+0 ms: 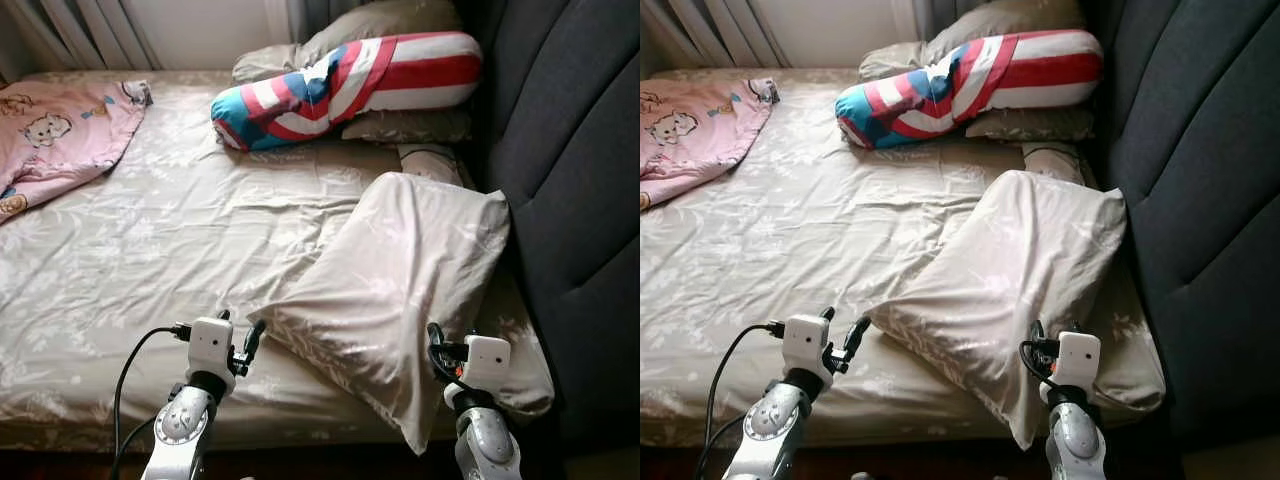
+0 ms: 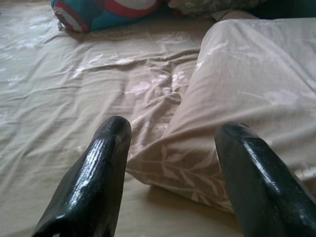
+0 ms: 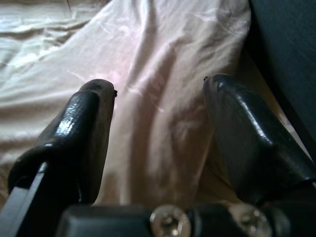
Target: Clean up the room
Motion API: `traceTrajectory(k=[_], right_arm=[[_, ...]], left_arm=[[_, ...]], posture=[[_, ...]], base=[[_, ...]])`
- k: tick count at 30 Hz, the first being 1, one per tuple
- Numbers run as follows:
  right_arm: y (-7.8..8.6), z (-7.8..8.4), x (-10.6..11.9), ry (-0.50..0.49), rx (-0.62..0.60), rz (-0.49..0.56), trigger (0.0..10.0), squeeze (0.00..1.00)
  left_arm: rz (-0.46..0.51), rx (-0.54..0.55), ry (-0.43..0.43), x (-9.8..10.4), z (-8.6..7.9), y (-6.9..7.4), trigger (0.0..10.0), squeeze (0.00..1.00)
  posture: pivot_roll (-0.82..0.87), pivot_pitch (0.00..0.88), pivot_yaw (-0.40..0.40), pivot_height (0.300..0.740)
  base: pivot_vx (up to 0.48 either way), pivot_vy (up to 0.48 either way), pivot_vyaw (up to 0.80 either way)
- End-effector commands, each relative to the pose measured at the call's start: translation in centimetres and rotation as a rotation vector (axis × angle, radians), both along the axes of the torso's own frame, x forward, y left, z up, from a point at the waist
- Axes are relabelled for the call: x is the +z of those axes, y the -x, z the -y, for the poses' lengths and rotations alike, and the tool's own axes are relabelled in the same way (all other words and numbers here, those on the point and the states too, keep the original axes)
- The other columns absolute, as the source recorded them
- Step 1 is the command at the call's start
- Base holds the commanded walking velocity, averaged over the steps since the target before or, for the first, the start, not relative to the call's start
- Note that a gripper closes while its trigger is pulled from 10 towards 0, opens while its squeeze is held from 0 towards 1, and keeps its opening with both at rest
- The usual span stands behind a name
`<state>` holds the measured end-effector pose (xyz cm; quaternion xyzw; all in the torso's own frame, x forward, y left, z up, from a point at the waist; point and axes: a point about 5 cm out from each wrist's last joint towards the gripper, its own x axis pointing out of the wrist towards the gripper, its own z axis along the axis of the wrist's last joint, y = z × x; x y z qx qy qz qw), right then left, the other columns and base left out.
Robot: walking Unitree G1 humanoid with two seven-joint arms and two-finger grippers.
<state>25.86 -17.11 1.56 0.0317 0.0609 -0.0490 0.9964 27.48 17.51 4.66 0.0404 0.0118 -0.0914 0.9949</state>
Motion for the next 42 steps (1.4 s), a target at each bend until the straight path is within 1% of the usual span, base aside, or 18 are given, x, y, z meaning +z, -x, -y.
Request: traceTrajectory(k=[1,6,16,23,26,28,30,33,38,42], right_arm=[[0.5,0.1,-0.2,0.003,0.0,0.003,10.0,0.0],[0.6,0.1,-0.3,-0.004,0.008,0.0,10.0,0.0],[0.6,-0.6,-0.7,-0.034,0.045,-0.023,10.0,0.0],[0.5,-0.9,-0.9,-0.037,0.069,-0.032,10.0,0.0],[0.5,-0.8,-1.3,-0.041,0.058,-0.07,10.0,0.0],[0.4,-0.8,-1.4,-0.046,0.054,-0.078,10.0,0.0],[0.4,-0.9,-1.4,-0.044,0.062,-0.07,10.0,0.0],[0.5,-1.1,-1.2,-0.064,0.068,-0.049,10.0,0.0],[0.5,-1.2,-1.3,-0.067,0.069,-0.049,10.0,0.0],[0.4,-1.2,-1.3,-0.068,0.069,-0.051,10.0,0.0]], left_arm=[[-0.03,0.013,0.014,-0.5,-0.2,0.5,10.0,0.0],[-0.033,0.016,0.015,-0.5,-0.2,0.6,10.0,0.0],[-0.038,0.023,0.013,-0.4,-0.2,0.6,10.0,0.0],[-0.05,0.021,0.019,-0.5,0.1,0.8,10.0,0.0],[-0.051,0.021,0.021,-0.5,0.1,0.8,10.0,0.0],[-0.051,0.022,0.021,-0.5,0.1,0.9,10.0,0.0],[-0.052,0.022,0.021,-0.5,0.1,1.0,10.0,0.0],[-0.055,0.024,0.02,-0.5,0.0,1.1,10.0,0.0],[-0.058,0.023,0.02,-0.6,-0.1,1.4,10.0,0.0],[-0.058,0.023,0.019,-0.5,-0.2,1.3,10.0,0.0]], posture=[[-0.05,0.188,-0.024,0.671],[-0.05,0.186,-0.025,0.671],[-0.04,0.173,-0.027,0.671],[-0.03,0.162,-0.029,0.671],[-0.03,0.159,-0.029,0.671],[-0.03,0.155,-0.029,0.671],[-0.02,0.153,-0.028,0.662],[-0.02,0.15,-0.026,0.662],[-0.02,0.15,-0.024,0.662],[-0.02,0.158,-0.024,0.662]], base=[[0.0,0.0,0.0],[0.0,0.0,0.0],[0.0,0.0,0.0],[0.0,0.0,0.0],[0.0,0.0,0.0],[0.0,0.0,0.0],[0.0,0.0,0.0],[0.0,0.0,0.0],[0.0,0.0,0.0],[0.0,0.0,0.0]])
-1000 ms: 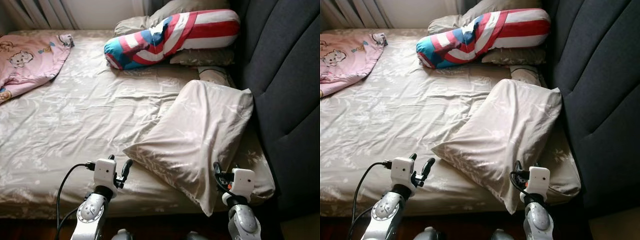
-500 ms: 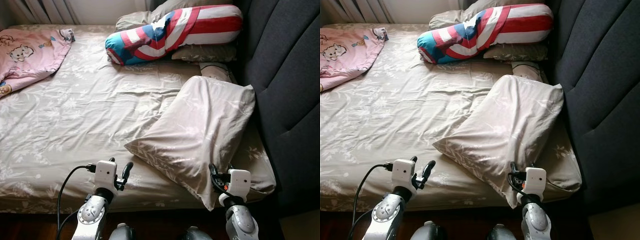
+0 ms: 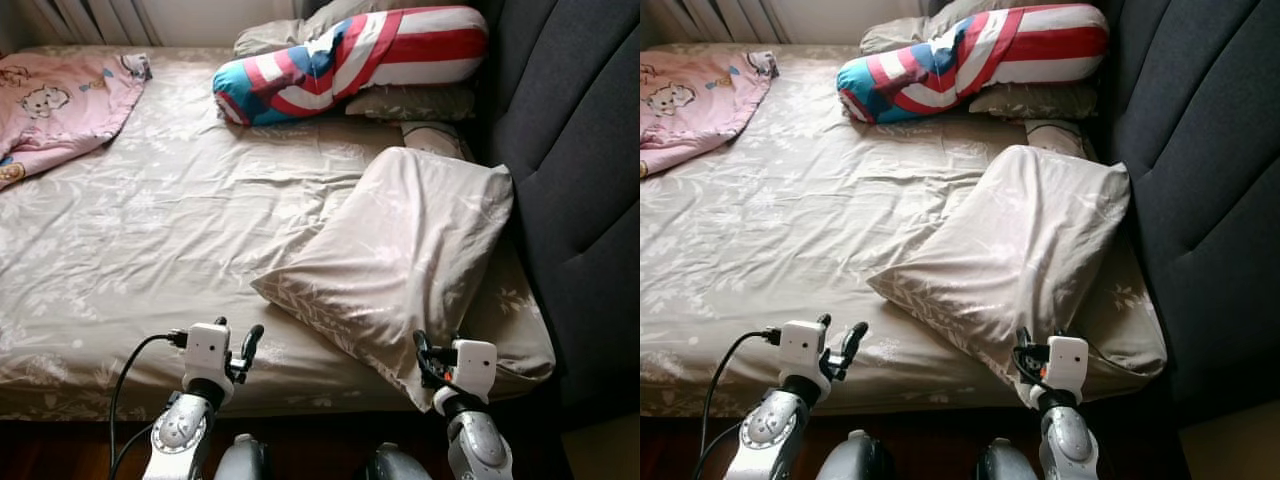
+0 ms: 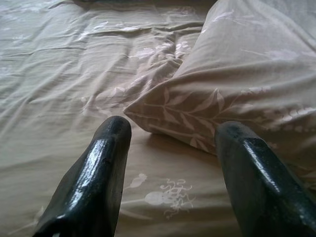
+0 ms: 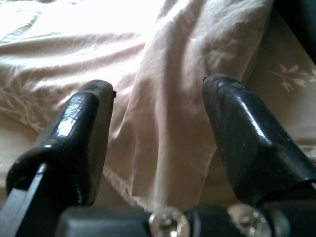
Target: Clean up the room
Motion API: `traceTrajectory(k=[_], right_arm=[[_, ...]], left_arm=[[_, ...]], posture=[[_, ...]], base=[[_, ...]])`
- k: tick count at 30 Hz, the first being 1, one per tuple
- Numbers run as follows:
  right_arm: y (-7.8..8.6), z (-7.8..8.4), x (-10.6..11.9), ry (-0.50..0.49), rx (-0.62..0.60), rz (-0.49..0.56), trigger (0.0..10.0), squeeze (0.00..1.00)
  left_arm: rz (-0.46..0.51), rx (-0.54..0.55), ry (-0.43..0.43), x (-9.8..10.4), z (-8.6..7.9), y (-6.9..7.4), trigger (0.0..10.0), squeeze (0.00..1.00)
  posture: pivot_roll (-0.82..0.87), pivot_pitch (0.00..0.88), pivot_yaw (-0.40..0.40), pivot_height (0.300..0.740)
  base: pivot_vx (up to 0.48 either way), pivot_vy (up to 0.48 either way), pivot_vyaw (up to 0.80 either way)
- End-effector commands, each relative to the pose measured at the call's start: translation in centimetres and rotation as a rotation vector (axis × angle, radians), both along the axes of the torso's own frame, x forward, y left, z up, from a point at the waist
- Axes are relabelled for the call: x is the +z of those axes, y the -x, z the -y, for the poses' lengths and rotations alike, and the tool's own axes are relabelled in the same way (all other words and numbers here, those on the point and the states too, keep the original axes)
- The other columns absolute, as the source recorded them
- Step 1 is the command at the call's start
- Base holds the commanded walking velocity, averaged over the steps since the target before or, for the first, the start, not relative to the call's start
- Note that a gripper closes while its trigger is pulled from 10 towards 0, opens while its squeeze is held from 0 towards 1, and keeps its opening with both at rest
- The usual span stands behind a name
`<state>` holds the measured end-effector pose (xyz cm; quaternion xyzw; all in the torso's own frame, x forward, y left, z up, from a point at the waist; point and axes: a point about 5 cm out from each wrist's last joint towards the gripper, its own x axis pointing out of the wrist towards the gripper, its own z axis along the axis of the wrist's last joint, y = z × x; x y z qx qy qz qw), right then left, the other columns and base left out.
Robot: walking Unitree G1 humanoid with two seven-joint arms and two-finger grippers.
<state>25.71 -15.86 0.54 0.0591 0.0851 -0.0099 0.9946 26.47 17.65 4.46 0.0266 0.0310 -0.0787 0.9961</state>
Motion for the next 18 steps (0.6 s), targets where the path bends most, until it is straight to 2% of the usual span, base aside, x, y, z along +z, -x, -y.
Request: traceTrajectory(k=[1,13,18], right_arm=[[0.24,0.05,-0.28,-0.007,-0.007,-0.008,10.0,0.0],[0.05,0.13,-0.17,-0.013,-0.006,0.001,10.0,0.0],[-0.07,0.12,-0.17,-0.014,0.006,-0.002,10.0,0.0]], left_arm=[[-0.018,-0.005,-0.005,-0.21,-0.11,0.3,10.0,0.0],[-0.02,-0.012,-0.001,-0.06,-0.13,0.48,10.0,0.0],[-0.019,-0.005,-0.002,0.03,-0.26,0.45,10.0,0.0]], posture=[[-0.02,0.16,-0.025,0.662],[-0.01,0.18,-0.028,0.662],[-0.01,0.186,-0.03,0.662]], base=[[0.0,0.0,0.0],[0.0,0.0,0.0],[0.265,0.0,0.0]])
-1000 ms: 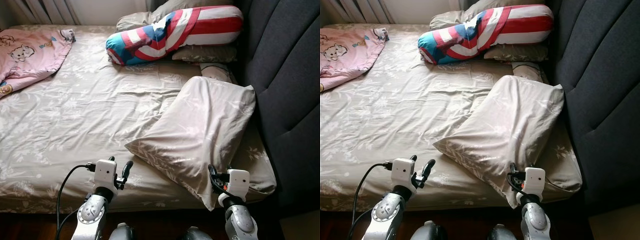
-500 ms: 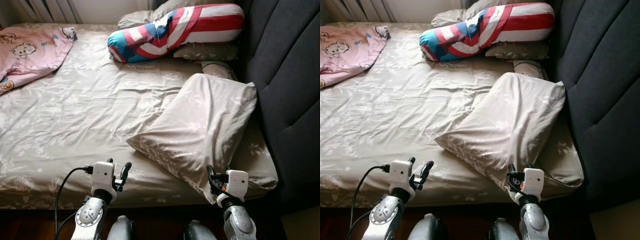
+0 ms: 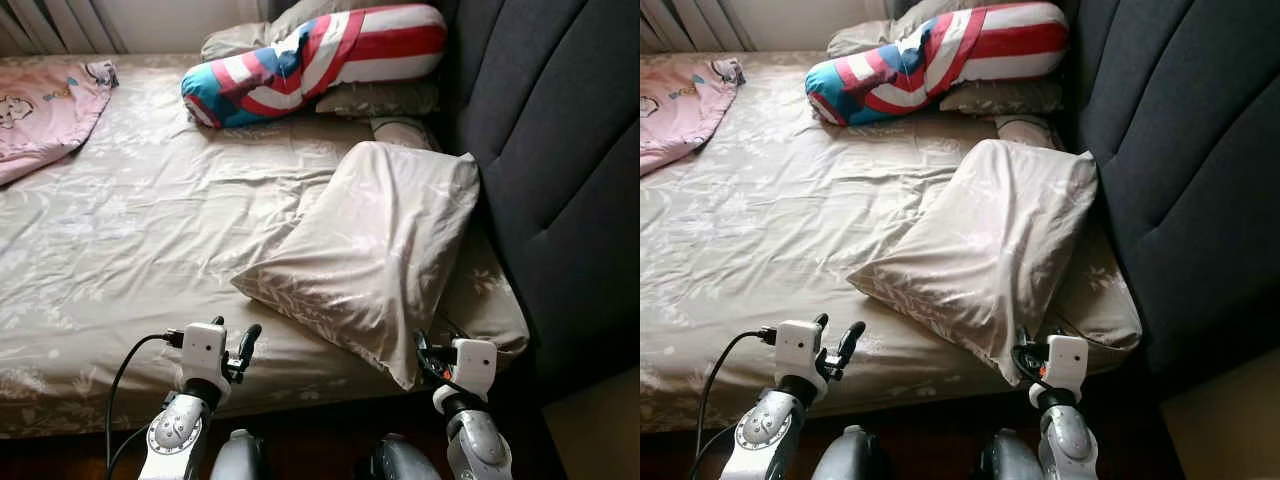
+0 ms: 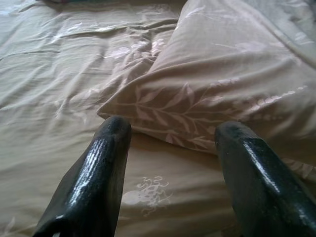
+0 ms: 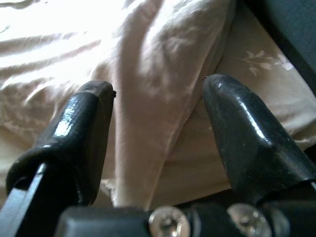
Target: Clean up the room
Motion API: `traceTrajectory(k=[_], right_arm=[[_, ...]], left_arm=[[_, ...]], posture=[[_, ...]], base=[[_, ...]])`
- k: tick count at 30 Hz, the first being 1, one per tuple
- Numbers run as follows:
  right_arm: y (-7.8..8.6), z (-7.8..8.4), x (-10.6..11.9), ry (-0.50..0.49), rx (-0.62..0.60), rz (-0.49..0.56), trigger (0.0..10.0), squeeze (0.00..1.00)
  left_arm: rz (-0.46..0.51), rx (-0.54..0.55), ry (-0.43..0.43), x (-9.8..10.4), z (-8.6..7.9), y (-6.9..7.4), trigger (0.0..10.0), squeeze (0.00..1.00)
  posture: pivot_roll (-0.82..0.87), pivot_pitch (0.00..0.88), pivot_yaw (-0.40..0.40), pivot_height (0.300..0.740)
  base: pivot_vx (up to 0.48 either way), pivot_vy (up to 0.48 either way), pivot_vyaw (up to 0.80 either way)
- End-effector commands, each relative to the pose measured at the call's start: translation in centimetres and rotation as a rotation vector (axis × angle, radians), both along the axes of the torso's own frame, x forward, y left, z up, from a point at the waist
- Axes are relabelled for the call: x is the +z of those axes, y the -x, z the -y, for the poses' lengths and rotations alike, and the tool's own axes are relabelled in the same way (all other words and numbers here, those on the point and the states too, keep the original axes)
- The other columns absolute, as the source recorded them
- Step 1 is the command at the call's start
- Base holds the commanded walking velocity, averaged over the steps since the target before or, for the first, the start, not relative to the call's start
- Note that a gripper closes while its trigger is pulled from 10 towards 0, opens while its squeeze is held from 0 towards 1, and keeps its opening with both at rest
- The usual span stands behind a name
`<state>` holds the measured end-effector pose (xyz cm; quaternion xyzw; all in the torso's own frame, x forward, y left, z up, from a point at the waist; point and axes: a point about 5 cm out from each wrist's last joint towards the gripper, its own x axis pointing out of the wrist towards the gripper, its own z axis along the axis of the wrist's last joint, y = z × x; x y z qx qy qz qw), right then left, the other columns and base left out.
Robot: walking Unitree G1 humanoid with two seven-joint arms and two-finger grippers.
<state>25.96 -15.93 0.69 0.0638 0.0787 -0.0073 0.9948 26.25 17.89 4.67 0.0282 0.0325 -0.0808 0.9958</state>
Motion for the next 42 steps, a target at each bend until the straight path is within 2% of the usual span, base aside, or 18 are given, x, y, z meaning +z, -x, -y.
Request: traceTrajectory(k=[1,8,26,27,31,35,40,42], right_arm=[[0.2,0.1,-0.3,-0.004,0.004,-0.015,10.0,0.0],[0.1,0.0,-0.3,0.011,0.028,-0.013,10.0,0.0],[-0.3,-0.2,-0.5,-0.044,0.05,-0.036,10.0,0.0],[-0.6,-0.3,-0.5,-0.118,0.036,-0.036,10.0,1.0],[-1.0,-0.9,-0.5,-0.233,0.053,-0.055,10.0,1.0],[-1.3,-1.0,-0.8,-0.294,0.042,-0.11,10.0,1.0],[-1.9,-0.6,-0.9,-0.28,0.005,-0.157,10.0,1.0],[-2.5,-0.5,-0.7,-0.338,-0.031,-0.165,10.0,1.0]], left_arm=[[-0.017,0.0,0.001,-0.2,0.0,0.2,10.0,0.0],[-0.019,0.007,0.0,-0.2,-0.2,0.2,10.0,0.0],[-0.019,0.019,-0.001,-0.1,-0.3,0.3,10.0,0.0],[-0.019,0.019,-0.003,0.0,-0.3,0.4,10.0,0.0],[-0.018,0.016,-0.007,0.1,-0.3,0.4,10.0,0.0],[-0.019,0.014,-0.01,0.1,-0.3,0.6,10.0,0.0],[-0.02,0.01,-0.013,0.2,-0.4,0.8,10.0,0.0],[-0.019,0.007,-0.017,0.3,-0.5,0.8,10.0,0.0]], posture=[[-0.01,0.186,-0.03,0.662],[-0.01,0.187,-0.032,0.662],[-0.01,0.198,-0.037,0.662],[0.0,0.201,-0.034,0.662],[0.01,0.207,-0.033,0.662],[0.01,0.213,-0.029,0.662],[0.02,0.219,-0.024,0.662],[0.03,0.223,-0.019,0.662]], base=[[0.277,0.0,0.0],[0.293,0.0,0.0],[0.26,0.0,0.09],[0.0,0.0,0.0],[0.0,0.0,0.0],[0.0,0.0,0.0],[0.0,0.0,0.0],[0.0,0.0,0.0]])
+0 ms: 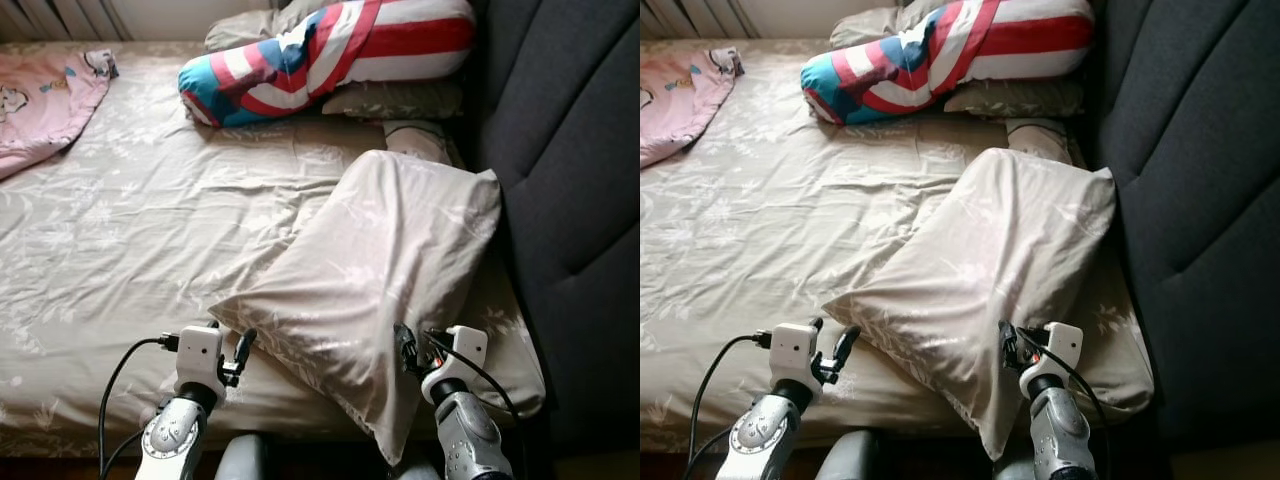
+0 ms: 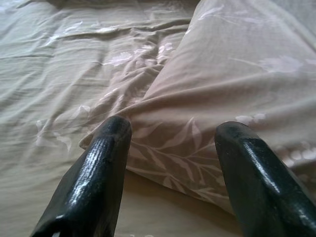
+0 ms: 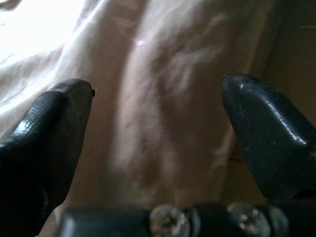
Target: Clean up the room
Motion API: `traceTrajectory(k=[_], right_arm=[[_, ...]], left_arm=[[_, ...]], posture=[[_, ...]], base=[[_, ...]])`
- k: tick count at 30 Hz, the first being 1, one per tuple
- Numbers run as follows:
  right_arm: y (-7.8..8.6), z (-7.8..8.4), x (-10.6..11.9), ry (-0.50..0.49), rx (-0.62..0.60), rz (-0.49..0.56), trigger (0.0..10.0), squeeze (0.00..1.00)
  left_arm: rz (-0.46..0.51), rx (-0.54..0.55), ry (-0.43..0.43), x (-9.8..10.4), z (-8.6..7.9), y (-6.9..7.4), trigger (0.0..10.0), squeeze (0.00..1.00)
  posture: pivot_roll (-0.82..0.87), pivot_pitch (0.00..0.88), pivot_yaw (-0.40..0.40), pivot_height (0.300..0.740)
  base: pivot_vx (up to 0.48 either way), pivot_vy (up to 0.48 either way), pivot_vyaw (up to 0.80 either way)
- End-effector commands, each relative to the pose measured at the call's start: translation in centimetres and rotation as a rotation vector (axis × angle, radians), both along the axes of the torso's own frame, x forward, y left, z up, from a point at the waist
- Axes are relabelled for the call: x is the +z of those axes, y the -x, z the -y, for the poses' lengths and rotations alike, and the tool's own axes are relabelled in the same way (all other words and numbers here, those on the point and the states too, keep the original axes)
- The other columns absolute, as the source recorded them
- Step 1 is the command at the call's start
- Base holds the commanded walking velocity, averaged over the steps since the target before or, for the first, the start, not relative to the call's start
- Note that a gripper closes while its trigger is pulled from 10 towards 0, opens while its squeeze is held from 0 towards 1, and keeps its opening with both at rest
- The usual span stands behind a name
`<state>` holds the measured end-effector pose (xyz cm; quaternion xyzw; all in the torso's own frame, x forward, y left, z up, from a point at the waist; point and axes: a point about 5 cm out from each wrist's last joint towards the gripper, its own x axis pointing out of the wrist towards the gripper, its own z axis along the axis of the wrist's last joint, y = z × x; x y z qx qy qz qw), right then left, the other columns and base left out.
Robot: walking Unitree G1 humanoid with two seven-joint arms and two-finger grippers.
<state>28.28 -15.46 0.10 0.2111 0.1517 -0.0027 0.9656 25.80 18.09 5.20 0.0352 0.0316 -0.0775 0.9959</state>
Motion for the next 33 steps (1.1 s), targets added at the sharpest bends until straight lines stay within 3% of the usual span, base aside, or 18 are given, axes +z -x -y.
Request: traceTrajectory(k=[1,7,10,14,15,18,22,27,30,33], right_arm=[[-0.4,0.0,0.0,-0.06,-0.039,-0.027,10.0,1.0],[-0.9,-0.8,-0.1,-0.216,-0.037,-0.091,10.0,1.0],[-0.8,-1.2,-0.3,-0.241,-0.005,-0.121,10.0,1.0],[-0.4,-1.5,-0.9,-0.19,0.043,-0.166,10.0,1.0],[-0.3,-1.5,-1.1,-0.192,0.042,-0.184,10.0,0.0],[0.4,-1.4,-2.0,-0.161,0.043,-0.281,10.0,0.0],[1.0,-1.3,-2.8,-0.157,0.038,-0.369,10.0,0.0],[1.4,-1.6,-3.1,-0.176,0.048,-0.401,10.0,0.0],[1.5,-2.1,-3.1,-0.243,0.065,-0.412,10.0,0.0],[2.0,-3.2,-3.5,-0.258,0.153,-0.442,10.0,0.0]], left_arm=[[-0.021,0.0,-0.004,-0.2,-0.4,0.4,10.0,0.0],[-0.031,-0.021,-0.01,-0.3,-0.1,0.5,10.0,0.0],[-0.026,-0.039,-0.02,-0.2,0.3,0.4,10.0,0.0],[-0.023,-0.05,-0.02,0.0,0.6,0.5,10.0,0.0],[-0.025,-0.047,-0.013,0.0,0.6,0.6,10.0,0.0],[-0.02,-0.011,0.044,0.5,0.4,0.5,10.0,0.0],[-0.001,-0.042,0.011,1.1,0.3,0.5,10.0,0.0],[-0.005,-0.056,-0.004,1.2,0.5,0.7,10.0,0.0],[-0.013,-0.066,-0.007,1.2,0.7,0.9,10.0,0.0],[-0.02,-0.086,-0.036,1.2,0.8,1.3,10.0,0.0]], posture=[[0.03,0.223,-0.019,0.662],[0.02,0.217,-0.01,0.662],[0.02,0.215,-0.011,0.662],[0.03,0.213,-0.01,0.662],[0.03,0.216,-0.008,0.662],[0.03,0.219,-0.005,0.662],[0.04,0.223,0.0,0.662],[0.04,0.227,0.002,0.662],[0.04,0.232,0.004,0.662],[0.05,0.242,0.008,0.662]], base=[[0.0,0.0,0.0],[0.0,0.0,0.0],[0.0,0.0,0.0],[0.0,0.0,0.0],[0.0,0.0,0.0],[0.0,0.0,0.0],[0.0,0.0,0.0],[0.0,0.0,0.0],[0.0,0.0,0.0],[0.0,0.0,0.0]])
